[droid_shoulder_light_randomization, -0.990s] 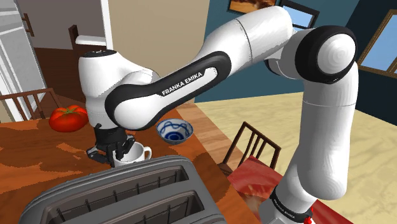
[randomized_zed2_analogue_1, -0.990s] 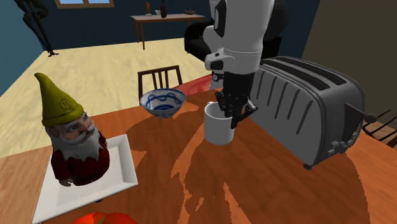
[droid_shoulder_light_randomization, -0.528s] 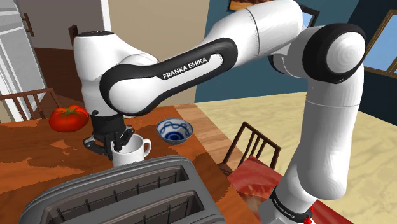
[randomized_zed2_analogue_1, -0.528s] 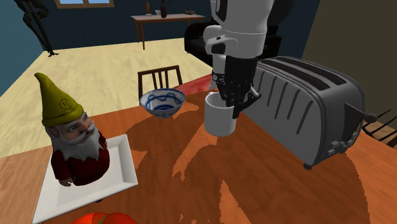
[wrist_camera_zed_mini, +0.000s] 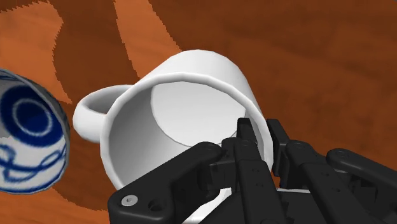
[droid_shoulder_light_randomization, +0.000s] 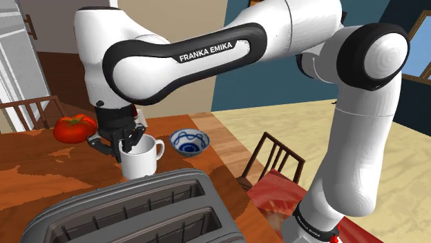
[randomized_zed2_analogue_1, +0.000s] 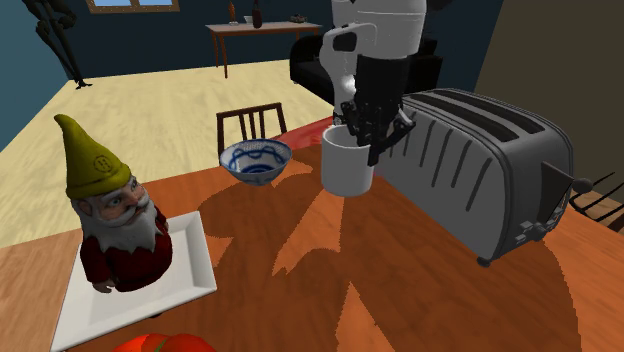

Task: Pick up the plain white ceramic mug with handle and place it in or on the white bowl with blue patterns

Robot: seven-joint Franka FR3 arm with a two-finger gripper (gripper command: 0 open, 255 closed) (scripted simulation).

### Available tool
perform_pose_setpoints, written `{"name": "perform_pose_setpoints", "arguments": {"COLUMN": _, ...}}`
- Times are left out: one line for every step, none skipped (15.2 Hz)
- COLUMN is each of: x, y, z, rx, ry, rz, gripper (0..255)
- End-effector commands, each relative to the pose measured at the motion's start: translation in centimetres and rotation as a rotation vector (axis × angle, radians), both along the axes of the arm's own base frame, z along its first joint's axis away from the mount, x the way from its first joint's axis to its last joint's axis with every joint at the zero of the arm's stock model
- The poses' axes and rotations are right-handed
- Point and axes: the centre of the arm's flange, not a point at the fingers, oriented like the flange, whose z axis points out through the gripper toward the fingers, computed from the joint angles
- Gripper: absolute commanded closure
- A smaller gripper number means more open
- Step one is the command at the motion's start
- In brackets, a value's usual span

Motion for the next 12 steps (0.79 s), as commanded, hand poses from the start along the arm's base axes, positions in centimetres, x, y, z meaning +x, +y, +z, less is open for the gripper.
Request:
{"name": "perform_pose_setpoints", "arguments": {"x": 0.0, "y": 0.1, "z": 1.1, "rx": 0.0, "ry": 0.0, "rz": 0.0, "gripper": 255}}
{"name": "perform_pose_setpoints", "arguments": {"x": 0.0, "y": 0.1, "z": 1.6, "rx": 0.0, "ry": 0.0, "rz": 0.0, "gripper": 255}}
{"name": "perform_pose_setpoints", "arguments": {"x": 0.0, "y": 0.1, "z": 2.1, "rx": 0.0, "ry": 0.0, "rz": 0.0, "gripper": 255}}
{"name": "perform_pose_setpoints", "arguments": {"x": 0.0, "y": 0.1, "z": 2.6, "rx": 0.0, "ry": 0.0, "rz": 0.0, "gripper": 255}}
{"name": "perform_pose_setpoints", "arguments": {"x": 0.0, "y": 0.1, "z": 3.2, "rx": 0.0, "ry": 0.0, "rz": 0.0, "gripper": 255}}
{"name": "perform_pose_setpoints", "arguments": {"x": 0.0, "y": 0.1, "z": 3.7, "rx": 0.0, "ry": 0.0, "rz": 0.0, "gripper": 255}}
{"name": "perform_pose_setpoints", "arguments": {"x": 0.0, "y": 0.1, "z": 4.2, "rx": 0.0, "ry": 0.0, "rz": 0.0, "gripper": 255}}
{"name": "perform_pose_setpoints", "arguments": {"x": 0.0, "y": 0.1, "z": 4.8, "rx": 0.0, "ry": 0.0, "rz": 0.0, "gripper": 255}}
{"name": "perform_pose_setpoints", "arguments": {"x": 0.0, "y": 0.1, "z": 5.3, "rx": 0.0, "ry": 0.0, "rz": 0.0, "gripper": 255}}
{"name": "perform_pose_setpoints", "arguments": {"x": 0.0, "y": 0.1, "z": 5.6, "rx": 0.0, "ry": 0.0, "rz": 0.0, "gripper": 255}}
{"name": "perform_pose_setpoints", "arguments": {"x": 0.3, "y": -1.2, "z": 5.8, "rx": 0.0, "ry": 0.0, "rz": 0.0, "gripper": 255}}
{"name": "perform_pose_setpoints", "arguments": {"x": 0.5, "y": -2.5, "z": 6.0, "rx": 0.0, "ry": 0.0, "rz": 0.0, "gripper": 255}}
